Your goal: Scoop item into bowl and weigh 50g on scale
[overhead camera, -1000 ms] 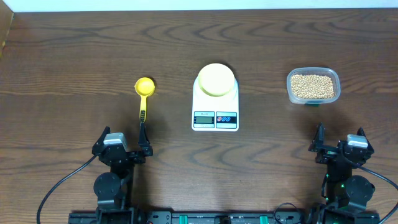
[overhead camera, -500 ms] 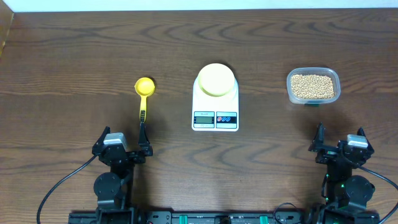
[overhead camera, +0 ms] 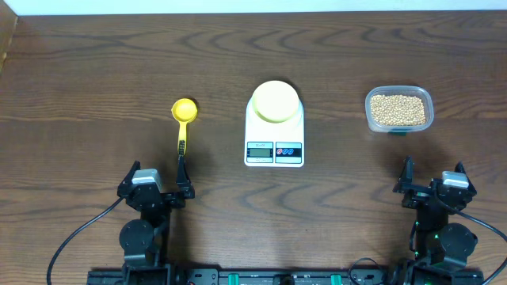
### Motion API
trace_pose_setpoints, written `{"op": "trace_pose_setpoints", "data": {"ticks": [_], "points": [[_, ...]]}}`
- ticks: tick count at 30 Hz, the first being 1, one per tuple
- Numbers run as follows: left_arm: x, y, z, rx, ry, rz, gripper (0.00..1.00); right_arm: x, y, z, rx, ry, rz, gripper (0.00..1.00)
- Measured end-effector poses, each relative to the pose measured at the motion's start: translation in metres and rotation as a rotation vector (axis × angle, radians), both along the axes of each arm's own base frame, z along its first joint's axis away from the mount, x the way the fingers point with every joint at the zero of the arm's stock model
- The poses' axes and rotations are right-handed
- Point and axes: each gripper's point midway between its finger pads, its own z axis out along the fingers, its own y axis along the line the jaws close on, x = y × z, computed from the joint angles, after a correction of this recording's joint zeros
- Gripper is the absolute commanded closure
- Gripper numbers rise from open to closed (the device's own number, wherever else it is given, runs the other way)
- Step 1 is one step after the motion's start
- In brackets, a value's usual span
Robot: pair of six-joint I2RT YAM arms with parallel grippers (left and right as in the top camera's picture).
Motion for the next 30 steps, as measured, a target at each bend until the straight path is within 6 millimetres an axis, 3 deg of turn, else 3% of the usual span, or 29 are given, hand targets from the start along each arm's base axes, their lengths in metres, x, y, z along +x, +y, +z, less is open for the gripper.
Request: {"op": "trace_pose_setpoints", "data": {"ticks": [22, 30], "points": [[0.0000, 0.0000, 0.0002, 0.001, -0.001, 0.000, 0.02, 0.0000, 0.0000, 0.0000, 0.000, 0.000, 0.000, 0.01], [0.0010, -0.0014, 0.0096, 0.004, -0.040, -0.009, 0.02, 0.0000, 0.0000, 0.0000, 0.000, 0.000, 0.000, 0.01]]}}
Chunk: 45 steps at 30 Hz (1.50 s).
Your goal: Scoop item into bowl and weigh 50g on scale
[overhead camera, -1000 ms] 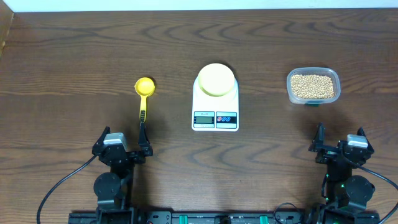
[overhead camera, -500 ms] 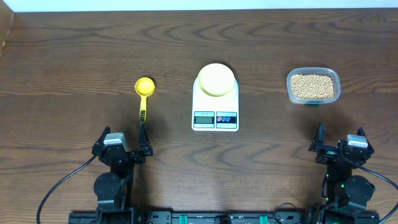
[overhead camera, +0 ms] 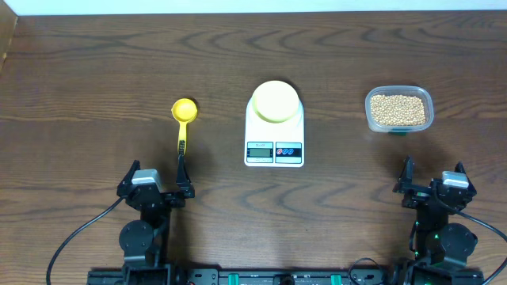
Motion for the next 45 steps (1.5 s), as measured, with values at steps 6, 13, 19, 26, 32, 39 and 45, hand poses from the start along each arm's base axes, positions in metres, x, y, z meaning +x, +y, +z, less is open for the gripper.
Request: {"op": "trace_pose_setpoints", "data": {"ticks": [6, 13, 19, 26, 32, 39, 45], "points": [[-0.002, -0.008, -0.011, -0.068, 0.075, -0.039, 0.02, 0.000, 0.000, 0.000, 0.000, 0.000, 0.000, 0.01], [-0.007, -0.024, -0.037, -0.151, 0.312, -0.113, 0.02, 0.000, 0.000, 0.000, 0.000, 0.000, 0.000, 0.01], [0.008, -0.028, 0.006, -0.177, 0.445, -0.124, 0.02, 0.000, 0.000, 0.000, 0.000, 0.000, 0.000, 0.01], [0.038, -0.028, 0.052, -0.195, 0.739, -0.112, 0.02, 0.000, 0.000, 0.000, 0.000, 0.000, 0.000, 0.01], [0.066, -0.027, 0.051, -0.178, 0.976, -0.119, 0.02, 0.000, 0.000, 0.000, 0.000, 0.000, 0.000, 0.01], [0.096, -0.026, 0.004, -0.183, 1.108, -0.116, 0.02, 0.000, 0.000, 0.000, 0.000, 0.000, 0.000, 0.01], [0.111, -0.025, -0.025, -0.188, 1.157, -0.113, 0.74, 0.000, 0.000, 0.000, 0.000, 0.000, 0.000, 0.01]]}}
